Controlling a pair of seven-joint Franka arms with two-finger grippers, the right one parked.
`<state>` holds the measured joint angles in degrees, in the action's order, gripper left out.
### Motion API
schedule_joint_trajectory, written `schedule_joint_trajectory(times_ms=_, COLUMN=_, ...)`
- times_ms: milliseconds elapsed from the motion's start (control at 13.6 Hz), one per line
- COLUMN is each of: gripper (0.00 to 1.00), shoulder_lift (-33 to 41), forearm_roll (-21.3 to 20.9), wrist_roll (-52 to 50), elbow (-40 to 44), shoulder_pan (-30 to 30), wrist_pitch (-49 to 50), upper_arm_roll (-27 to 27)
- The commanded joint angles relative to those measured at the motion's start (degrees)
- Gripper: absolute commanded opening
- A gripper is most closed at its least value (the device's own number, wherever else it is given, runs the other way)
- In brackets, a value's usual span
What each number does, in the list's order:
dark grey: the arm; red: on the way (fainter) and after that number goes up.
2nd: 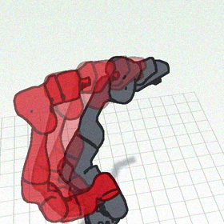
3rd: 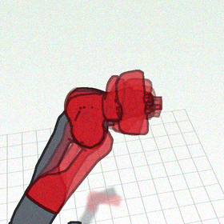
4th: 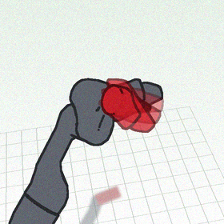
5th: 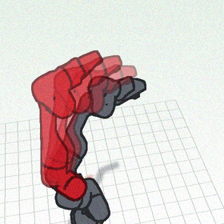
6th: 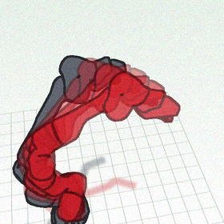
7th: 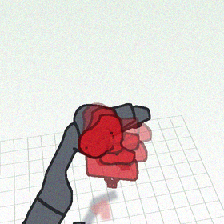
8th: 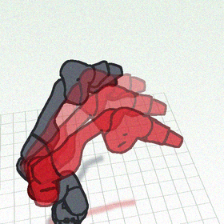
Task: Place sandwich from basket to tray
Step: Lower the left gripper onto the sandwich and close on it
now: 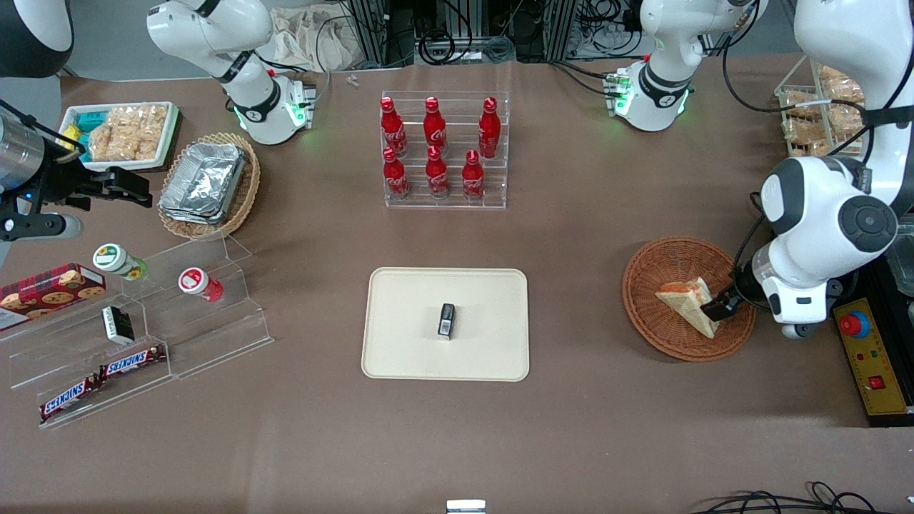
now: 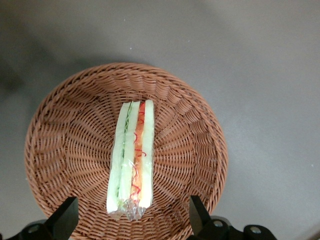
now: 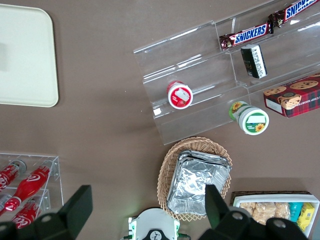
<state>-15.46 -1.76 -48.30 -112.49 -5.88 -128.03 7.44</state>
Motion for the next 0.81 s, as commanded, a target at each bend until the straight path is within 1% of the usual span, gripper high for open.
schedule_joint_trajectory(times_ms=0, gripper=1.0, shoulder_lift=-1.94, forearm_roll=0.61, wrist_roll=-1.88, elbow=-0.54, shoulder_pan=-0.44, wrist_pitch=-2.66, upper_arm_roll=0.38)
schedule_joint_trajectory(times_ms=442, gripper=1.0, shoulder_lift=-4.58, forearm_roll=0.79, wrist_roll=-3.47, elbow=-0.53, shoulder_pan=-0.53, wrist_pitch=-5.64, upper_arm_roll=0.47)
schedule_joint_trajectory(times_ms=737, gripper=1.0, shoulder_lift=-4.93, forearm_roll=0.79, wrist_roll=-3.47, elbow=-2.99, shoulder_pan=-0.44, wrist_pitch=-8.89, upper_arm_roll=0.47)
